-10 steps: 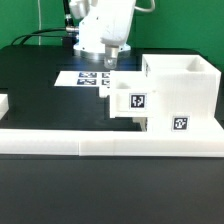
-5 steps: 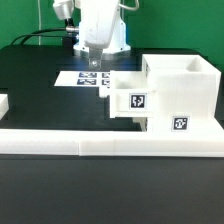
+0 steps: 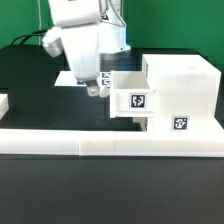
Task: Assemble drawer
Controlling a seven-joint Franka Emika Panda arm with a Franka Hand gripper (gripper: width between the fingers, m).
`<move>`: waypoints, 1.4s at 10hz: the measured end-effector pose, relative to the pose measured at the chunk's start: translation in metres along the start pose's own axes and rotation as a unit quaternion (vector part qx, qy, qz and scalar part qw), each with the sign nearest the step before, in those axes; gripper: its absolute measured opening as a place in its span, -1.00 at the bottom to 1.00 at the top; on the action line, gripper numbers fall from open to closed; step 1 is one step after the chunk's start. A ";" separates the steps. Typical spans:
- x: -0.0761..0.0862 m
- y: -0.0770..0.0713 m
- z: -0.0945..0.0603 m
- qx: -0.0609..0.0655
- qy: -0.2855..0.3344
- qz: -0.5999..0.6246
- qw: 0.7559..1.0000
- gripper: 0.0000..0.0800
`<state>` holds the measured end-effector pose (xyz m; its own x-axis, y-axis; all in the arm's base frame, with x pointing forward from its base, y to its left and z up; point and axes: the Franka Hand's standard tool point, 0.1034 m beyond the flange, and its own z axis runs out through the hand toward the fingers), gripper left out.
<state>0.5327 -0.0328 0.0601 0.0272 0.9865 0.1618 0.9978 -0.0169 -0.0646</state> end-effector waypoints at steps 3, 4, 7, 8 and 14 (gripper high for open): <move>0.011 -0.006 0.009 0.000 -0.007 0.047 0.999 0.62; 0.014 -0.004 0.008 -0.002 -0.011 0.069 0.998 0.62; 0.023 0.006 0.013 -0.002 -0.016 0.071 0.997 0.62; 0.025 0.009 0.014 -0.001 -0.014 0.067 0.998 0.62; 0.048 0.010 0.018 -0.007 -0.014 0.049 0.999 0.62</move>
Offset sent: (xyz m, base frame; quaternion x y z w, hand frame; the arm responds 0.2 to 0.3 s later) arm 0.0173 0.0449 0.0038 -0.0002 -0.0020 0.0362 0.9993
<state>0.5429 0.0173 0.0490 0.1233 0.9840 0.1285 0.9911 -0.1156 -0.0658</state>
